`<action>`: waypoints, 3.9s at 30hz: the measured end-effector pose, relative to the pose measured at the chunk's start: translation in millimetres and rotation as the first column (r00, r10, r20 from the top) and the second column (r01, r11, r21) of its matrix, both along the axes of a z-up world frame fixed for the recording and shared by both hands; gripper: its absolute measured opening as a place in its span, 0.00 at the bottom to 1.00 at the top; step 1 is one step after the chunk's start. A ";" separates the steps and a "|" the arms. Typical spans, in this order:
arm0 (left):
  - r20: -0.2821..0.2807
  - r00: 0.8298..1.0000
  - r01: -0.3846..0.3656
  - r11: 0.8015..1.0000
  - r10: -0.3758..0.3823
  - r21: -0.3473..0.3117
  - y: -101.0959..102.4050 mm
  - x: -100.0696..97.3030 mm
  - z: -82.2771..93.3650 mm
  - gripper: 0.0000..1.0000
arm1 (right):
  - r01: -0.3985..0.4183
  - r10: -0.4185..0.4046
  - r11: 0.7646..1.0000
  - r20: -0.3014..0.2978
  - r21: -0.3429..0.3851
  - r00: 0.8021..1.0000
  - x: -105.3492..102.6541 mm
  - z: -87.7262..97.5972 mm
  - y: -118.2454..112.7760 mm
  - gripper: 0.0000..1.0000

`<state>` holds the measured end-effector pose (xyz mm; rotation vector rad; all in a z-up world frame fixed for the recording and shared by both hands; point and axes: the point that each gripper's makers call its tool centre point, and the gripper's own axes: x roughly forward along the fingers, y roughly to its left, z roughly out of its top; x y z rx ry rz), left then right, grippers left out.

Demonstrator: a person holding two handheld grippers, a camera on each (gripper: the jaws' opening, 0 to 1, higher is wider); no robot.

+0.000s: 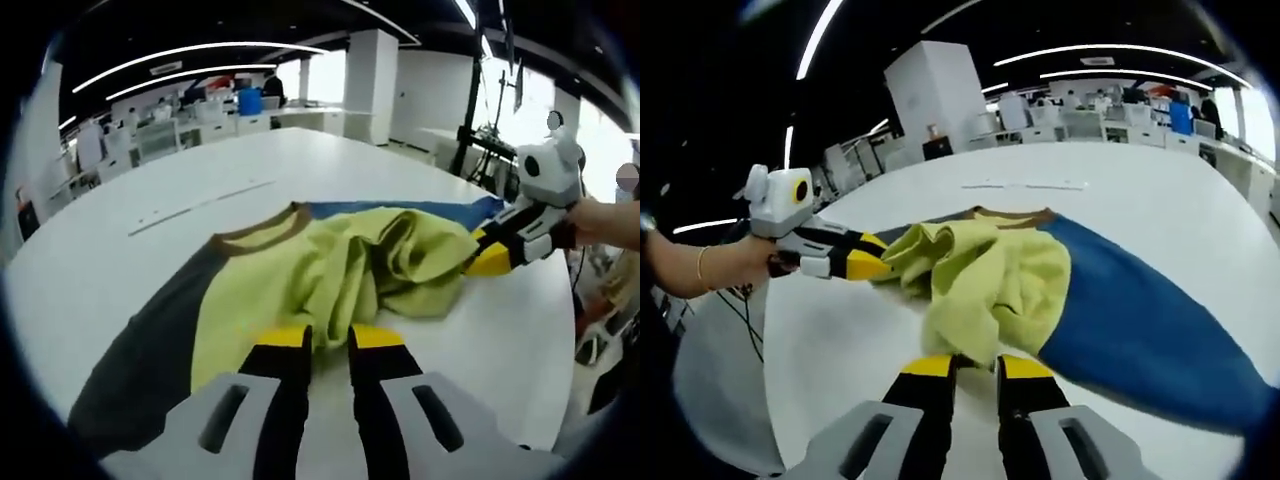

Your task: Fold the garment on the visible template until the final outline fits inside the template.

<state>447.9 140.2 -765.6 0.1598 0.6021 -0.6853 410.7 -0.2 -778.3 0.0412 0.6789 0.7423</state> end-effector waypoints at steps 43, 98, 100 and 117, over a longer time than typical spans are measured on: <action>0.143 0.988 -0.058 0.996 0.067 -0.068 59.1 -35.2 95.4 0.00 | -0.101 0.102 0.993 0.018 -0.069 0.995 -26.2 78.0 -17.0 0.00; -0.134 0.980 -0.147 0.989 0.146 -0.001 133.1 -189.1 44.5 0.01 | -0.289 0.266 0.931 -0.125 -0.223 0.956 -147.7 54.6 -27.5 0.00; -0.155 0.978 -0.141 0.990 0.142 0.022 133.4 -195.9 36.4 0.01 | -0.293 0.266 0.930 -0.141 -0.224 0.954 -153.6 48.9 -26.9 0.00; -0.278 0.953 -0.071 0.980 0.121 0.183 140.6 -230.1 -16.7 0.01 | -0.324 0.257 0.905 -0.251 -0.278 0.933 -189.8 2.6 -28.4 0.00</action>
